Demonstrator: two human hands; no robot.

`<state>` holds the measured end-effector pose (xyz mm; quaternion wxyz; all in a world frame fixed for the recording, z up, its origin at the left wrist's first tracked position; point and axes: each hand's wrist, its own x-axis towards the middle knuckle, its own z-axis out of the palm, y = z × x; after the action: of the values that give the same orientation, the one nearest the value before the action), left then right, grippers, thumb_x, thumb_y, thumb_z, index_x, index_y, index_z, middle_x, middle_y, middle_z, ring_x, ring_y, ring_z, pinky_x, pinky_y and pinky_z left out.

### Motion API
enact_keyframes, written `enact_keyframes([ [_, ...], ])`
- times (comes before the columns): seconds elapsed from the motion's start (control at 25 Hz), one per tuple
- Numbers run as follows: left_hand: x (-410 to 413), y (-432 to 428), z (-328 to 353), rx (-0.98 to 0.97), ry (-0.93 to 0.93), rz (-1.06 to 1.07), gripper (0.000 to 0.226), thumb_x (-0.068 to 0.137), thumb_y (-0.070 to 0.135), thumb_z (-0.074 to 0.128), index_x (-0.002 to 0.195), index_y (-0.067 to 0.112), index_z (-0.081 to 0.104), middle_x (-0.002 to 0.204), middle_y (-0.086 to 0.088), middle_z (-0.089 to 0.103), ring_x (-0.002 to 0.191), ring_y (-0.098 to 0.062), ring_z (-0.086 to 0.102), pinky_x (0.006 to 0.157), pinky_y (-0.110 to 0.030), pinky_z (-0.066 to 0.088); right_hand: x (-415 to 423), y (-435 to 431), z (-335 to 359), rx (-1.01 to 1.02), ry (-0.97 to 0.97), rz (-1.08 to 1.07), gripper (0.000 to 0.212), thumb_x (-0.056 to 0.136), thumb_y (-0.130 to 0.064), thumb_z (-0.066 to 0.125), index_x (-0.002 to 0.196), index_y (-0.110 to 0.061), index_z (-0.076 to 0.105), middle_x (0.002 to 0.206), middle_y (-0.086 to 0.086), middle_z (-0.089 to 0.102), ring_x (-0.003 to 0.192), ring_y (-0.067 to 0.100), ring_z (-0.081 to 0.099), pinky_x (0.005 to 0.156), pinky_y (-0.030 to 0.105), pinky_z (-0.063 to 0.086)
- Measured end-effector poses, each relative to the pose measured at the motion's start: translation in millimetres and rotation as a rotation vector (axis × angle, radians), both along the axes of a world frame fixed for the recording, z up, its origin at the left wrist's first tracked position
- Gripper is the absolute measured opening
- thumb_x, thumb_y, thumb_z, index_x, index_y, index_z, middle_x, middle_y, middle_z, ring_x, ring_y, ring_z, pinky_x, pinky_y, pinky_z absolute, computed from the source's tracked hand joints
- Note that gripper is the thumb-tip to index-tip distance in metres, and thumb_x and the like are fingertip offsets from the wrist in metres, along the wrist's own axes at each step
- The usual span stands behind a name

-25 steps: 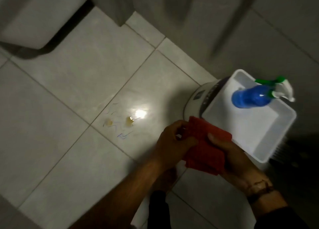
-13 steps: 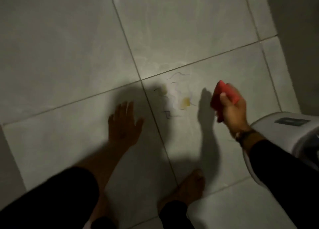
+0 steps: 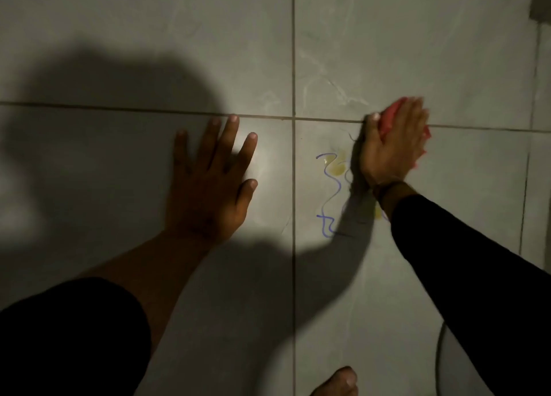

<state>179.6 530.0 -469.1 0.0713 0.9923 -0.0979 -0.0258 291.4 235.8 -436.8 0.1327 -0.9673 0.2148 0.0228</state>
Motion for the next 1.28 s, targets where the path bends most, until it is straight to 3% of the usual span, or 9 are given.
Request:
enact_keyframes([
  [0.24,-2,3,3,-0.043,-0.015,-0.005,0.076,0.105,0.049,0.04,0.173,0.023,0.018,0.182,-0.014,0.012,0.169,-0.038,0.011,0.131,-0.068,0.004,-142,81,-6,-0.057,0.119,0.516,0.081,0.108,-0.059,0.021,0.173,-0.012,0.01,0.184,0.01,0.004,0.172,0.028,0.001,0.14,0.058,0.007],
  [0.36,0,3,1,-0.074,-0.012,-0.017,0.076,0.105,0.05,0.036,0.173,0.022,0.018,0.182,-0.014,0.011,0.169,-0.039,0.01,0.131,-0.07,0.005,-158,32,9,-0.036,0.148,0.279,0.079,0.106,-0.05,0.029,0.171,-0.006,0.018,0.183,0.015,0.009,0.171,0.032,0.003,0.138,0.061,0.009],
  [0.48,-2,3,-2,-0.057,-0.013,-0.012,0.075,0.105,0.048,0.037,0.173,0.023,0.018,0.182,-0.014,0.01,0.169,-0.039,0.009,0.13,-0.071,0.005,-34,37,2,0.004,-0.056,-0.095,0.076,0.104,-0.046,0.039,0.167,-0.003,0.032,0.178,0.018,0.028,0.168,0.036,0.02,0.136,0.06,0.018],
  [0.6,0,1,-2,-0.067,-0.006,-0.012,0.072,0.105,0.044,0.038,0.173,0.024,0.021,0.182,-0.014,0.011,0.169,-0.039,0.01,0.13,-0.071,0.002,-8,102,-18,-0.072,-0.132,0.309,0.075,0.106,-0.05,0.038,0.168,-0.007,0.032,0.177,0.017,0.033,0.167,0.035,0.025,0.137,0.06,0.018],
  [0.76,-2,3,-1,-0.068,-0.004,0.017,0.069,0.107,0.041,0.039,0.172,0.024,0.023,0.182,-0.012,0.012,0.169,-0.037,0.01,0.131,-0.07,0.002,-211,104,-5,-0.089,0.101,0.747,0.081,0.107,-0.047,0.05,0.172,-0.02,0.011,0.184,0.004,0.008,0.171,0.027,0.006,0.139,0.057,0.012],
  [0.88,-2,4,-2,-0.055,-0.009,-0.01,0.071,0.108,0.043,0.038,0.173,0.024,0.016,0.183,-0.012,0.008,0.169,-0.038,0.007,0.131,-0.068,-0.002,-244,18,10,-0.047,0.121,0.456,0.073,0.11,-0.047,0.038,0.164,0.001,0.029,0.175,0.026,0.024,0.166,0.045,0.018,0.132,0.072,0.024],
  [1.0,-2,3,-5,-0.052,-0.017,-0.018,0.069,0.11,0.047,0.027,0.174,0.025,0.013,0.183,-0.012,0.006,0.169,-0.038,0.006,0.131,-0.066,-0.006,-118,-37,2,-0.11,-0.01,-0.156,0.07,0.107,-0.037,0.043,0.155,0.014,0.044,0.166,0.036,0.042,0.159,0.052,0.036,0.132,0.066,0.026],
  [1.12,0,3,-5,-0.066,0.008,-0.009,0.071,0.107,0.046,0.03,0.173,0.025,0.017,0.183,-0.012,0.007,0.169,-0.038,0.009,0.13,-0.069,-0.002,-53,-4,-11,-0.09,-0.106,0.023,0.072,0.106,-0.042,0.042,0.163,0.002,0.038,0.175,0.022,0.034,0.165,0.039,0.03,0.14,0.052,0.013],
  [1.28,0,4,2,-0.067,0.037,-0.009,0.074,0.105,0.045,0.035,0.173,0.024,0.017,0.183,-0.013,0.007,0.169,-0.038,0.008,0.129,-0.071,0.001,-217,39,-3,-0.033,0.094,0.326,0.08,0.108,-0.056,0.025,0.17,-0.005,0.024,0.182,0.011,0.013,0.171,0.032,0.011,0.14,0.055,0.006],
])
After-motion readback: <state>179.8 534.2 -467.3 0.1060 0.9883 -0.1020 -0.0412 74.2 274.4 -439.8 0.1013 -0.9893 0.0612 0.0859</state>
